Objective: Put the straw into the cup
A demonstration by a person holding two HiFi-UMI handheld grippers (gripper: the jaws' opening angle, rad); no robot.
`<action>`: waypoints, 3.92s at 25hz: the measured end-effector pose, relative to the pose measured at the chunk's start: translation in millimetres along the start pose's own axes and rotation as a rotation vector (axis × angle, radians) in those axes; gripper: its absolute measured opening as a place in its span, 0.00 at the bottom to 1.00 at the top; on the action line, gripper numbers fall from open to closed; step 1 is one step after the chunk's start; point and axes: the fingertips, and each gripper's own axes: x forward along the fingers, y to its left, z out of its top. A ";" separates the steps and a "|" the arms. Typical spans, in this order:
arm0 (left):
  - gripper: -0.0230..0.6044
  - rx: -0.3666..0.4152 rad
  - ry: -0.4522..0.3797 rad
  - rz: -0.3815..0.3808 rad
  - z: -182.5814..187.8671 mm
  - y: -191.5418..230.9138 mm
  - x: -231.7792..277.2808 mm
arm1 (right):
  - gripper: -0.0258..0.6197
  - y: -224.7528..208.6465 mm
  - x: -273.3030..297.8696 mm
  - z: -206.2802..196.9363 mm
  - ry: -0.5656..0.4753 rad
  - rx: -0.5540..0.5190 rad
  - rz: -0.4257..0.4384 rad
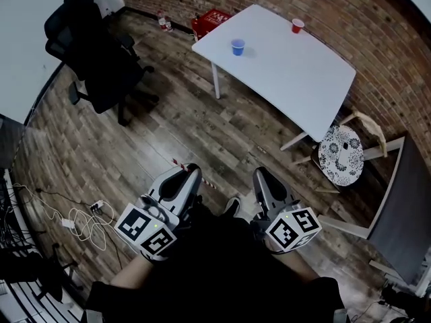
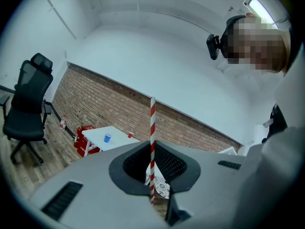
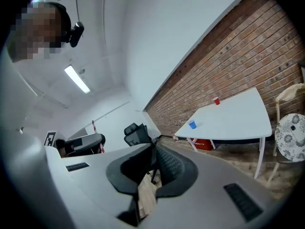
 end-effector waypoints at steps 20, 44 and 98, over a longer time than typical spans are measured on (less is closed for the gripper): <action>0.10 -0.068 0.052 -0.137 26.9 76.4 96.3 | 0.12 -52.7 81.1 34.5 -0.020 0.021 -0.160; 0.10 -0.046 -0.069 -0.185 155.6 265.1 234.3 | 0.12 -83.8 294.1 145.8 -0.115 -0.091 -0.283; 0.10 0.012 0.016 -0.121 203.7 355.8 535.2 | 0.12 -269.3 485.2 280.1 -0.066 -0.006 -0.190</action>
